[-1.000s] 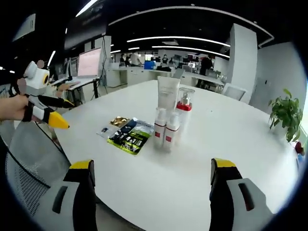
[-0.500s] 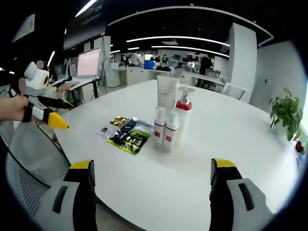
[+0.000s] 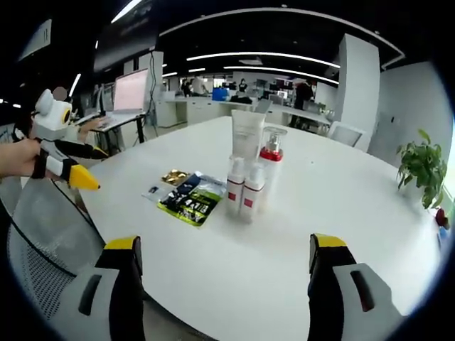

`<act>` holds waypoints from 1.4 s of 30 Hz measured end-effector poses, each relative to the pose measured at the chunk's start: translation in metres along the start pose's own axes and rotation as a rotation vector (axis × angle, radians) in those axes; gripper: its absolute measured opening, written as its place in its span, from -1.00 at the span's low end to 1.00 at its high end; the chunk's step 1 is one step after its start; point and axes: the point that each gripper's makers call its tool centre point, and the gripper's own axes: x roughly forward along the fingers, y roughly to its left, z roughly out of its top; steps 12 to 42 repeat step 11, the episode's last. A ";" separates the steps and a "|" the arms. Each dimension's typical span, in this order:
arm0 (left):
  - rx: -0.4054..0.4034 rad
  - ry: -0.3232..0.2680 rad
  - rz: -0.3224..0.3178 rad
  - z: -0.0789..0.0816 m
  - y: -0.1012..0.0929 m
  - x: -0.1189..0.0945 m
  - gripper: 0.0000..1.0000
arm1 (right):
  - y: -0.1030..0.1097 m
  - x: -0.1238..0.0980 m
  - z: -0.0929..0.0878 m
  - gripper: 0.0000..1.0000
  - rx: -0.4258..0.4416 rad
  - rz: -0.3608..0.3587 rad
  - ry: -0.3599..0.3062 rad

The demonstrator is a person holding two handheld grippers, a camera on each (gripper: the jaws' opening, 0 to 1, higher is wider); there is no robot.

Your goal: Arrange the skincare products in the storage area until every visible bottle or jar stands upright without overlapping.

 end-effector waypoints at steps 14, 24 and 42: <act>-0.002 0.001 -0.001 -0.001 0.000 0.000 0.91 | -0.001 0.000 -0.001 0.92 -0.002 -0.004 0.005; -0.002 0.001 -0.001 -0.001 0.000 0.000 0.91 | -0.001 0.000 -0.001 0.92 -0.002 -0.004 0.005; -0.002 0.001 -0.001 -0.001 0.000 0.000 0.91 | -0.001 0.000 -0.001 0.92 -0.002 -0.004 0.005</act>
